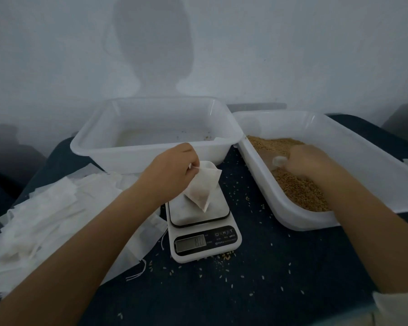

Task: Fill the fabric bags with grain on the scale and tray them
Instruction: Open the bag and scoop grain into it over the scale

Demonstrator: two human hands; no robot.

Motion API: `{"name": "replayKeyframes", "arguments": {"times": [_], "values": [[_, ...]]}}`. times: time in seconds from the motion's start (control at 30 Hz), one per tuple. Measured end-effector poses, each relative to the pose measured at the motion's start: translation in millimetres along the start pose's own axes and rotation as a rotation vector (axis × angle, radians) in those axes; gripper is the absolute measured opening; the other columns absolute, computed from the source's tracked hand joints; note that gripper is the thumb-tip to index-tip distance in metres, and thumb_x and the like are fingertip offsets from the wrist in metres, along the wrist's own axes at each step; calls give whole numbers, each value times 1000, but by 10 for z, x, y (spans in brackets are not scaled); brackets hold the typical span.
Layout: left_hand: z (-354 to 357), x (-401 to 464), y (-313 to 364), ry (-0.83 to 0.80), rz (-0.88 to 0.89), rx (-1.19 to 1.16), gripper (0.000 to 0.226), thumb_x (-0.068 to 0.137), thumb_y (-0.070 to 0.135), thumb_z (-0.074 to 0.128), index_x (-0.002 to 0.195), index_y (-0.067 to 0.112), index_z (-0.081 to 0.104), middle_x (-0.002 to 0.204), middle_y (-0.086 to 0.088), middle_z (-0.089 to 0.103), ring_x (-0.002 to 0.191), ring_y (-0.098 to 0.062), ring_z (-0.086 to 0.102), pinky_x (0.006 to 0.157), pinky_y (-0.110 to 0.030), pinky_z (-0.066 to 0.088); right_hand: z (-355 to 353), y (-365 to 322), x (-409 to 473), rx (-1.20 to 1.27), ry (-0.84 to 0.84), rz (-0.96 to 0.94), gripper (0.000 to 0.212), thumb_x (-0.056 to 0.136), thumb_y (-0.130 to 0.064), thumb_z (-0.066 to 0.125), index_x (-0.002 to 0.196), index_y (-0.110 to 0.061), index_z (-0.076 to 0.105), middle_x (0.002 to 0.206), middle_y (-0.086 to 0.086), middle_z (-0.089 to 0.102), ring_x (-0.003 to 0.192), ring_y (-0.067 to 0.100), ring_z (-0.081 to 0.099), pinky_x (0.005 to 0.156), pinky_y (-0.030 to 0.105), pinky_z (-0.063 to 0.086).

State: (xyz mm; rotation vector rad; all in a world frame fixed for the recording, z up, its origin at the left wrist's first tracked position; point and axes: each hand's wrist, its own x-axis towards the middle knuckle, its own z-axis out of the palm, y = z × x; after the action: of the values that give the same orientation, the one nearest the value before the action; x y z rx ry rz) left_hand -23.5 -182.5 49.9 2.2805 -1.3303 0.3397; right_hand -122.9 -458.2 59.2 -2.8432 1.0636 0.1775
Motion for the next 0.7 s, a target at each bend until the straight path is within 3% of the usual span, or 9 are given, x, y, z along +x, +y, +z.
{"name": "replayKeyframes", "arguments": {"times": [0.17, 0.33, 0.47, 0.63, 0.7], "values": [[42, -65, 10, 28, 30, 45, 5, 88, 11, 59, 87, 9, 63, 103, 2, 57, 65, -13, 51, 64, -26, 40, 75, 104, 25, 126, 72, -3, 39, 96, -37, 51, 117, -5, 57, 108, 12, 60, 85, 23, 51, 68, 31, 38], [69, -109, 25, 31, 88, 69, 6, 86, 5, 57, 87, 7, 63, 98, -4, 59, 65, -26, 58, 56, -34, 44, 49, 208, -26, 212, 106, -22, 28, 93, -34, 58, 110, -12, 57, 93, 4, 58, 72, 15, 48, 59, 30, 35], [89, -112, 15, 15, 116, 52, 8, 86, 1, 55, 86, 5, 62, 91, -6, 61, 69, -28, 58, 58, -38, 48, 32, 278, -97, 319, 141, -25, 31, 91, -35, 61, 115, -16, 58, 84, -3, 51, 67, 11, 48, 66, 31, 38], [70, -92, -24, -4, 88, 11, 10, 84, -3, 52, 85, 5, 59, 86, -6, 60, 70, -26, 54, 62, -36, 45, -163, 361, -284, 420, 166, -97, 24, 86, -42, 65, 104, -29, 58, 84, -8, 58, 69, 13, 57, 52, 25, 36], [60, -90, -36, -12, 94, 14, 9, 83, -2, 52, 85, 5, 58, 84, -6, 59, 67, -23, 51, 59, -34, 43, -259, 390, -339, 416, 139, -111, 23, 84, -43, 67, 101, -31, 57, 85, -6, 62, 68, 16, 60, 54, 25, 37]]}}
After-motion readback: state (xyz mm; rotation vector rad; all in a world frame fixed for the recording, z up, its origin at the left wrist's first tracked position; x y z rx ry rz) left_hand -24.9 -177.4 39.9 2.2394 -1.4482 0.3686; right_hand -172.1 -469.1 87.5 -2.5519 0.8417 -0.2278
